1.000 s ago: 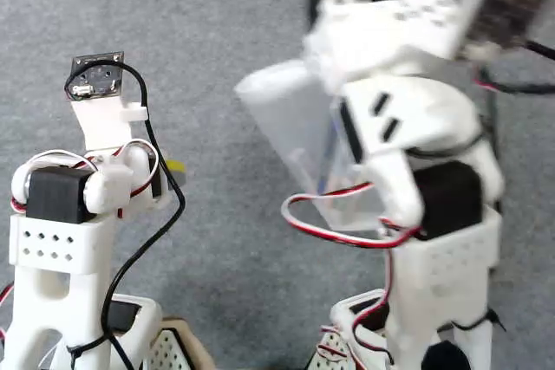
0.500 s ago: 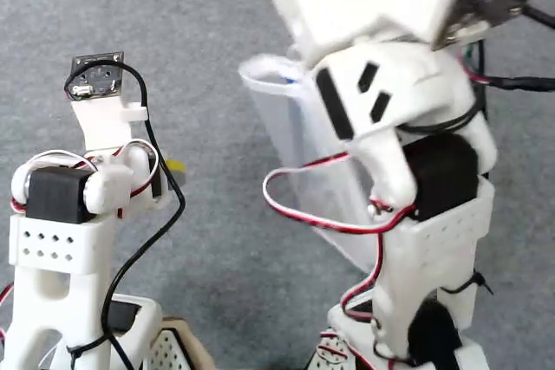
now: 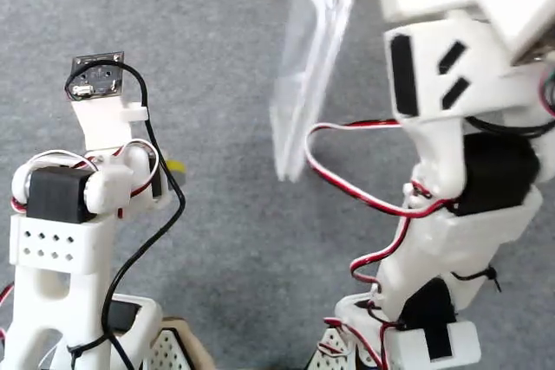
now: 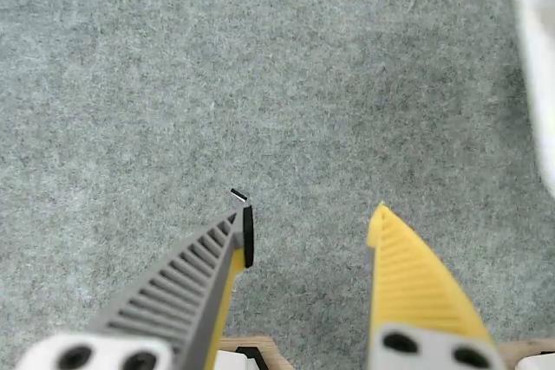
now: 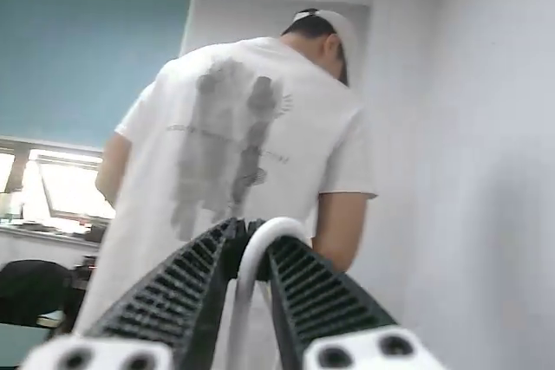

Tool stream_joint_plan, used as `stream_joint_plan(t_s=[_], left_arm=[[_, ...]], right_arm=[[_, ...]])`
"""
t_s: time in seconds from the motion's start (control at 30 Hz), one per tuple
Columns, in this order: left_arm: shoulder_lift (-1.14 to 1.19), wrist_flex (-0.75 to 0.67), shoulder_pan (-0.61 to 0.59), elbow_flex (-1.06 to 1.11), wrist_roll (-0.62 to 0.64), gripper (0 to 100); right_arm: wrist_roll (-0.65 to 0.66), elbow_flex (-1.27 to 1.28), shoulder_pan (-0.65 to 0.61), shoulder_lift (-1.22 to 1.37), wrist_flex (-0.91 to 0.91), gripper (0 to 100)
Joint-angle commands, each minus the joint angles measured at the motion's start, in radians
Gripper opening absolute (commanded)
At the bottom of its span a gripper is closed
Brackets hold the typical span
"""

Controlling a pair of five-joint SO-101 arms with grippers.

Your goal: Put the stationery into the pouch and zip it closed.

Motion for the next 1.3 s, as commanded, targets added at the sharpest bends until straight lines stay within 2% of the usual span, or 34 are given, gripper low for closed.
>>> stream_joint_plan(t_s=[0.0,0.13,0.2,0.27,0.33,0.4,0.67,1.17,1.27], left_arm=[[-0.015,-0.021,0.013,-0.013,0.000,24],[-0.015,-0.021,0.013,-0.013,0.000,24],[-0.015,-0.015,0.015,-0.013,-0.044,24],[-0.015,-0.012,0.015,-0.013,-0.089,30],[-0.015,-0.012,0.015,-0.013,-0.061,35],[-0.015,-0.014,0.024,-0.013,-0.060,38],[-0.017,-0.020,0.232,-0.013,-0.069,39],[-0.017,-0.021,0.249,-0.209,-0.069,43],[-0.017,-0.021,0.291,-0.225,-0.069,43]], right_arm=[[0.009,-0.044,0.071,-0.001,-0.028,1.1],[0.009,-0.044,0.092,-0.001,0.051,1.1],[0.005,-0.044,0.091,0.004,0.123,1.1],[0.003,-0.042,0.091,0.005,0.178,1.1],[0.003,-0.022,0.091,0.005,0.204,1.1],[-0.006,0.008,0.091,0.004,0.204,1.1],[-0.124,0.076,0.064,0.004,0.203,1.1],[-0.124,0.277,-0.035,-0.002,0.210,1.1],[-0.124,0.315,-0.035,-0.002,0.210,1.1]])
